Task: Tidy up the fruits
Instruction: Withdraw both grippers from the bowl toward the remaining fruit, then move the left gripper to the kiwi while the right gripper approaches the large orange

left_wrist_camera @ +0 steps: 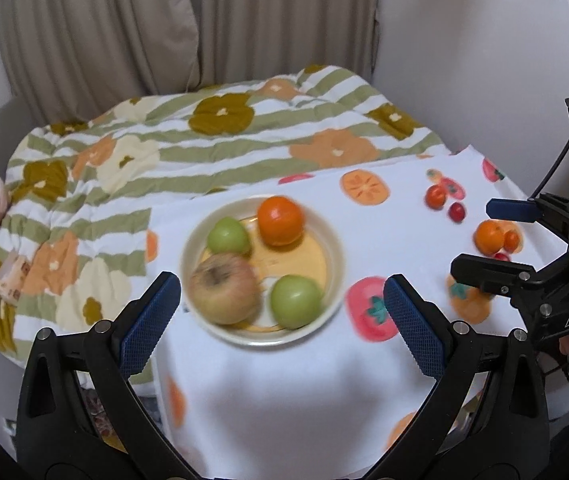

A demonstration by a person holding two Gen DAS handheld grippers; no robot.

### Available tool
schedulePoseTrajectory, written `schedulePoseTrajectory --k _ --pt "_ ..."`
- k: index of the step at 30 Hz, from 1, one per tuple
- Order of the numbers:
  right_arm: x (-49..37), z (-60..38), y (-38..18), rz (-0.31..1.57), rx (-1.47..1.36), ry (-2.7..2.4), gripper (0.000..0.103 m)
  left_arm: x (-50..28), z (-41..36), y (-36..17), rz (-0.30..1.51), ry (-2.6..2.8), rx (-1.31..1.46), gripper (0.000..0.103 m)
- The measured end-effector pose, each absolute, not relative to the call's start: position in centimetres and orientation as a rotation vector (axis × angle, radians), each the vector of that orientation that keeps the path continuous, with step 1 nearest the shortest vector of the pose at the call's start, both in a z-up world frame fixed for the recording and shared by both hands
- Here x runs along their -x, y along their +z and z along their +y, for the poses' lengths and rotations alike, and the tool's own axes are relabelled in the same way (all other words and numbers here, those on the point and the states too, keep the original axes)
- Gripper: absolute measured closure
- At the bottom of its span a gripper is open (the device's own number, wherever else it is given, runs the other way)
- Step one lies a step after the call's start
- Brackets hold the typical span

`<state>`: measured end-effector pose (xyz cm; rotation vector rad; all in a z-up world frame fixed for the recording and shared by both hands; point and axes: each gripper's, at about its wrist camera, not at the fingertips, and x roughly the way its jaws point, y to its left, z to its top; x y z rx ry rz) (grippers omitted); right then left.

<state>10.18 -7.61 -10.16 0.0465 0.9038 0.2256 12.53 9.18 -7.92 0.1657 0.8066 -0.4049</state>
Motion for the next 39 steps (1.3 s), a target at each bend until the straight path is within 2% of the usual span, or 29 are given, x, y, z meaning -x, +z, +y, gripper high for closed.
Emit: schedulePoseTrajectory --k 8,16,23,36,39 --pt "-7.3 -15.1 -8.6 0.875 -0.067 0.149 0.0 -10.6 2.2 -7.1 0.792 -0.447 -0.171 0.0" --pt "-5.3 -21.7 -8.9 0.874 -0.042 0.095 0.0 -9.1 -4.8 -9.0 0.818 -0.503 -0.185 0.0" --pt "-4.7 -26.7 -11.1 0.896 -0.051 0.07 0.0 -8.0 -10.3 -12.2 0.856 -0.599 -0.23 0.0" --pt "-5.7 -30.0 -16.4 0.957 -0.055 0.113 0.0 -6.3 -18.3 -18.7 0.902 -0.778 -0.442 0.0" --pt "-6.1 -30.3 -17.1 0.963 -0.065 0.132 0.0 -6.5 -19.3 -19.9 0.925 -0.796 -0.463 0.005"
